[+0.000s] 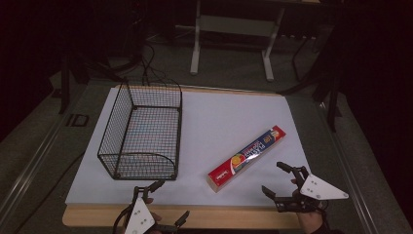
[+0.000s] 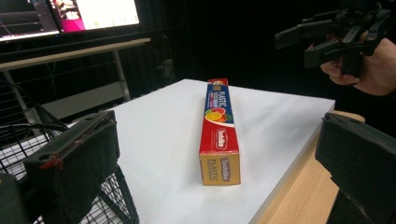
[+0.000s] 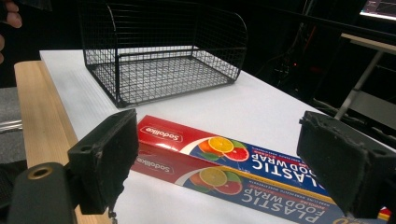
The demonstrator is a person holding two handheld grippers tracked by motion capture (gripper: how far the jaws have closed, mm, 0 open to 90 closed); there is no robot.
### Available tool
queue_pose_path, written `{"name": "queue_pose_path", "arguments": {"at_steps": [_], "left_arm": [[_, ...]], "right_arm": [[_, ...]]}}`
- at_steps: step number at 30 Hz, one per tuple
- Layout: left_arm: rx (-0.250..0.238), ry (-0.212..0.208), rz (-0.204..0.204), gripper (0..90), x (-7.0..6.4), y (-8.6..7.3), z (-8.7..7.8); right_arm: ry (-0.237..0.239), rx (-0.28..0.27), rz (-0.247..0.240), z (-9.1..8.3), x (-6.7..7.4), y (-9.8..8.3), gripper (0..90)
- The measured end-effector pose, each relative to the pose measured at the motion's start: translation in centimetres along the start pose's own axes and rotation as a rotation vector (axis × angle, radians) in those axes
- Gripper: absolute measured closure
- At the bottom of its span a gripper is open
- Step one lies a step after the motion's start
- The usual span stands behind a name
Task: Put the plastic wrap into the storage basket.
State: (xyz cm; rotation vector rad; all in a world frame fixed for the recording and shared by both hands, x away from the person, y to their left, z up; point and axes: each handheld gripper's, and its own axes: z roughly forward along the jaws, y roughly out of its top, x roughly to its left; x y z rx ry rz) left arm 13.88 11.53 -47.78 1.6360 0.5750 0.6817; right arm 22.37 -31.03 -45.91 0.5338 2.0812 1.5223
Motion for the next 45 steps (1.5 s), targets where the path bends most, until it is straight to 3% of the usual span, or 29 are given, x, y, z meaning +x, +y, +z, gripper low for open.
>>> {"name": "queue_pose_path", "arguments": {"at_steps": [5, 12, 16, 18, 21, 24, 25, 26, 28, 30, 33, 34, 39, 43, 45], "left_arm": [[0.002, -0.002, 0.001, 0.1, 0.0, 0.0, 0.0], [0.000, -0.001, -0.001, 0.1, 0.0, 0.0, 0.0], [-0.002, 0.000, -0.001, 0.1, 0.0, 0.0, 0.0], [-0.003, 0.000, -0.001, 0.1, -0.1, 0.0, 0.0], [-0.002, -0.003, -0.002, 0.1, -0.1, 0.0, 0.0], [-0.005, -0.002, -0.001, 0.1, 0.0, 0.0, -0.1], [-0.005, -0.002, -0.001, 0.1, 0.0, 0.0, -0.1], [-0.006, -0.001, -0.003, 0.1, 0.0, 0.0, -0.1], [-0.009, 0.001, -0.004, 0.1, 0.0, 0.0, -0.2], [-0.012, 0.002, -0.006, 0.1, 0.0, 0.0, -0.2], [-0.011, 0.003, -0.006, 0.1, 0.0, 0.0, -0.2], [-0.012, 0.002, -0.006, 0.1, 0.0, 0.0, -0.2], [-0.008, 0.004, -0.006, 0.1, 0.1, 0.0, -0.2], [-0.006, 0.007, -0.007, 0.1, 0.1, -0.1, -0.3], [-0.006, 0.008, -0.008, 0.1, 0.1, -0.1, -0.3]], "right_arm": [[0.008, 0.001, 0.005, 0.0, -0.1, 0.0, 12.7], [0.088, 0.069, -0.003, 0.9, 0.0, 0.0, 10.4], [0.086, 0.087, -0.019, 1.1, 0.2, 0.2, 10.4], [0.128, 0.095, 0.019, 1.4, 0.0, 0.3, 10.4], [0.157, 0.120, 0.025, 1.7, -0.2, 0.5, 10.3], [0.135, 0.143, 0.039, 2.0, -0.2, 0.7, 10.4], [0.218, 0.162, 0.045, 2.2, -0.5, 0.8, 9.7], [0.249, 0.161, 0.045, 2.2, -0.6, 0.8, 9.7], [0.289, 0.179, 0.033, 2.4, -0.7, 0.9, 9.7], [0.296, 0.187, 0.000, 2.5, -0.9, 1.0, 9.7], [0.298, 0.210, -0.042, 2.6, -1.2, 1.2, 9.7], [0.272, 0.214, -0.059, 2.6, -1.2, 1.3, 9.7], [0.335, 0.312, -0.103, 3.3, -2.0, 1.5, 9.7], [0.347, 0.372, -0.138, 4.0, -2.2, 1.3, 9.7], [0.389, 0.430, -0.154, 4.6, -2.1, 1.2, 9.8]]}}
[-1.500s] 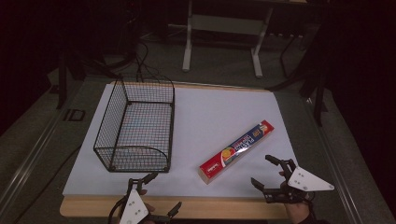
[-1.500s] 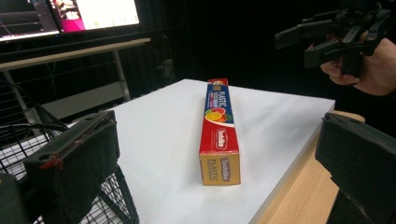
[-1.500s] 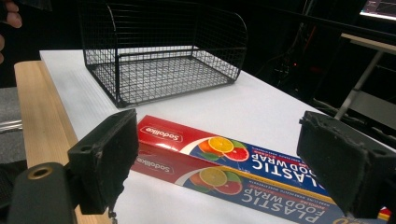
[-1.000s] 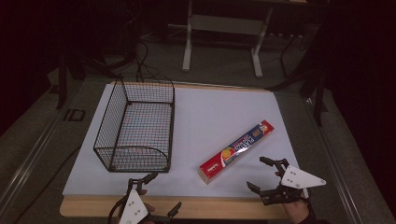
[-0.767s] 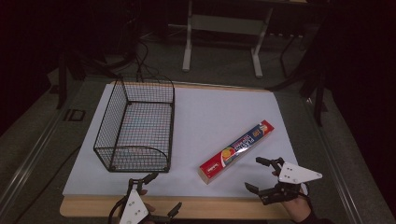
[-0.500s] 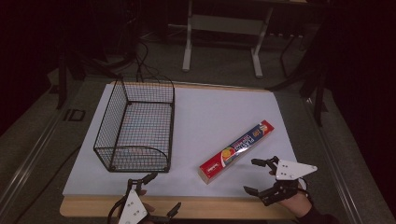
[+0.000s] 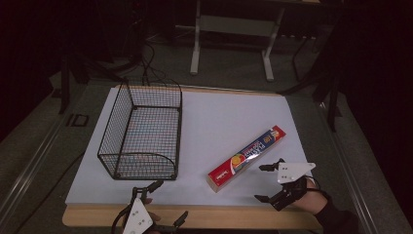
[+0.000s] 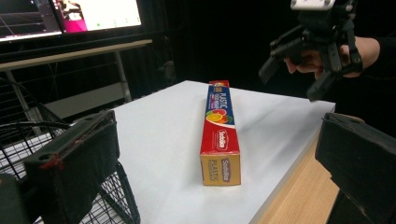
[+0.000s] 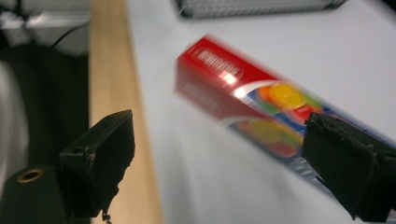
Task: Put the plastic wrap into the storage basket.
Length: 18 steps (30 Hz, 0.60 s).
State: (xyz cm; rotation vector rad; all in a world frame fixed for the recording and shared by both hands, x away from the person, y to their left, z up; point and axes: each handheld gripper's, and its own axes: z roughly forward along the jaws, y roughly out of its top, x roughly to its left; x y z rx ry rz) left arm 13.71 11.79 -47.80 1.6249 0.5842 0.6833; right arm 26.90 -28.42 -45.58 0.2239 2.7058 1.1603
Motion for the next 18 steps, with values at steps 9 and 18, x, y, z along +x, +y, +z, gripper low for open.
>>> {"name": "queue_pose_path", "arguments": {"at_steps": [9, 18], "left_arm": [[0.011, 0.012, 0.017, 0.1, -0.1, -0.1, -0.1], [0.015, 0.014, 0.017, 0.1, -0.2, -0.1, -0.3]], "right_arm": [[0.089, 0.111, -0.006, 1.6, -1.3, -0.2, 13.0], [0.073, 0.219, -0.059, 2.2, -4.1, 0.2, 19.2]]}}
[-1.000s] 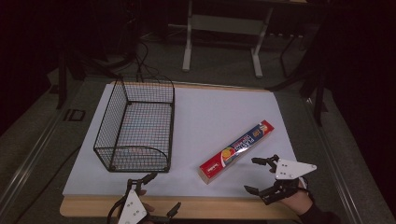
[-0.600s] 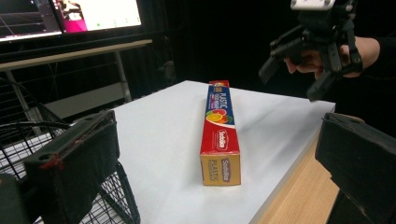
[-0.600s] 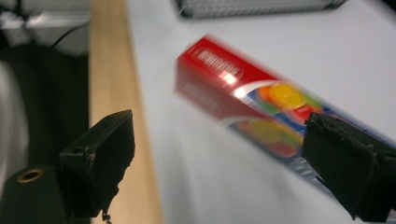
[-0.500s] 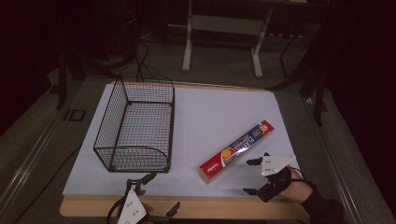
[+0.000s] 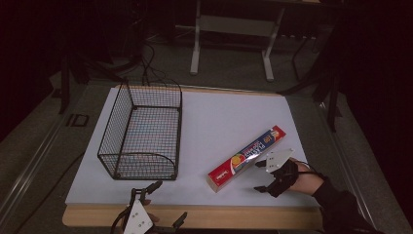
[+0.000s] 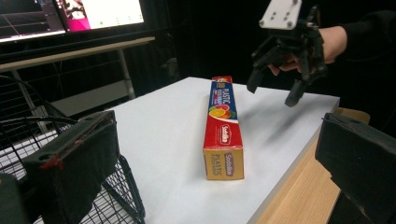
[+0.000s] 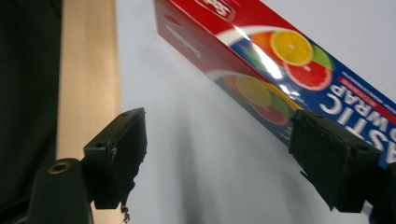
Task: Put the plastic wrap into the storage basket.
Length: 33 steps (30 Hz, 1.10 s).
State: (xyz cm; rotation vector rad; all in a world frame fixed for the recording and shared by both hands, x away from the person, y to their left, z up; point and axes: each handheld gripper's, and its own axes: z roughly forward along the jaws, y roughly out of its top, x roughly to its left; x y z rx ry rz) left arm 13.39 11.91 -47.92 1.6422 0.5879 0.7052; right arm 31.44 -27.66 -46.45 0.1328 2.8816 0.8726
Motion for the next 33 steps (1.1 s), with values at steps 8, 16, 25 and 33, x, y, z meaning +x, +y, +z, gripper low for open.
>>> {"name": "queue_pose_path", "arguments": {"at_steps": [8, 16, 25, 33], "left_arm": [[0.006, 0.005, 0.000, 0.1, 0.0, -0.1, -0.1], [0.015, 0.008, 0.005, 0.1, 0.0, -0.2, -0.1], [0.016, 0.009, -0.002, 0.1, 0.0, -0.2, -0.2], [0.018, 0.011, 0.000, 0.1, -0.1, -0.3, -0.2]], "right_arm": [[-0.025, 0.108, -0.047, 0.3, -1.9, 0.7, 23.4], [-0.048, 0.196, -0.093, 0.8, -2.9, 1.5, 24.3], [-0.073, 0.300, -0.144, 1.0, -4.1, 2.6, 23.4], [-0.102, 0.397, -0.192, 1.3, -5.4, 3.9, 20.1]]}}
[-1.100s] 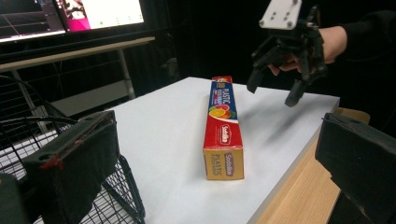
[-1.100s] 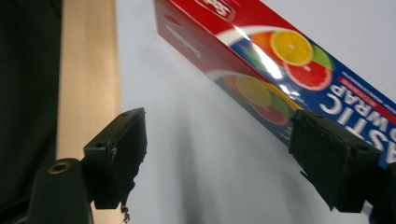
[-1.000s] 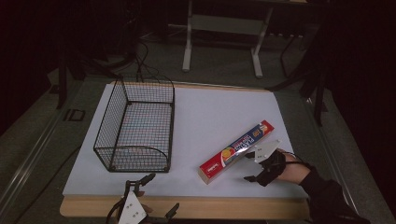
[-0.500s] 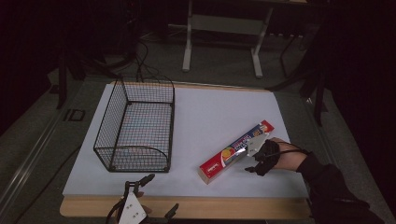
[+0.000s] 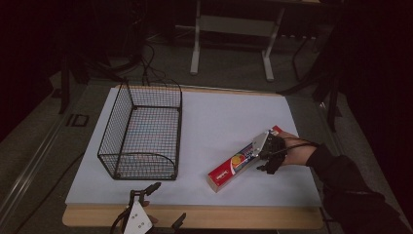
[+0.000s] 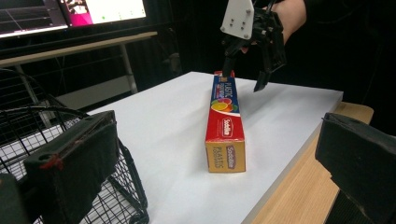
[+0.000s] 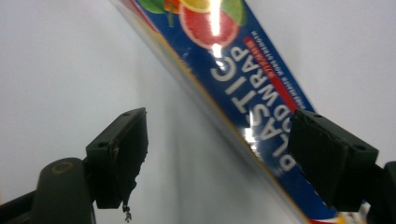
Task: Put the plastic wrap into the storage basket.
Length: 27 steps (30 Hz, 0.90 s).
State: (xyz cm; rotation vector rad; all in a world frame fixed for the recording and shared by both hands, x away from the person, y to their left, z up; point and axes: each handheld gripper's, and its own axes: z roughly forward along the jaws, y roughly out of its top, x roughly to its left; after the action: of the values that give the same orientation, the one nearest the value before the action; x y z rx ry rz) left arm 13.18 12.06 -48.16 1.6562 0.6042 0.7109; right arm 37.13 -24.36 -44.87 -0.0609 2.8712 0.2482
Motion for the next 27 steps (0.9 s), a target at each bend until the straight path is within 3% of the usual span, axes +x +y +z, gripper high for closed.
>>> {"name": "queue_pose_path", "arguments": {"at_steps": [4, 7, 15, 24, 25, 27], "left_arm": [[0.000, 0.000, -0.005, 0.1, 0.1, 0.0, 0.0], [0.000, -0.002, -0.004, 0.1, 0.0, 0.0, 0.0], [0.003, -0.005, -0.004, 0.1, 0.1, -0.1, -0.1], [0.005, -0.008, -0.006, 0.1, 0.1, -0.1, 0.0], [0.007, -0.008, -0.005, 0.1, 0.1, -0.2, 0.0], [0.008, -0.007, -0.005, 0.1, 0.1, -0.2, 0.0]], "right_arm": [[-0.030, 0.023, -0.029, -0.1, -0.8, 0.6, 20.0], [-0.026, 0.058, -0.043, 0.1, -1.4, 1.1, 18.9], [-0.017, 0.086, -0.084, 1.4, -2.2, 2.2, 14.6], [0.007, 0.129, -0.210, 3.3, -2.0, 3.3, 13.4], [0.006, 0.141, -0.254, 3.9, -1.8, 3.4, 14.0], [-0.002, 0.163, -0.295, 4.4, -1.6, 3.6, 14.2]]}}
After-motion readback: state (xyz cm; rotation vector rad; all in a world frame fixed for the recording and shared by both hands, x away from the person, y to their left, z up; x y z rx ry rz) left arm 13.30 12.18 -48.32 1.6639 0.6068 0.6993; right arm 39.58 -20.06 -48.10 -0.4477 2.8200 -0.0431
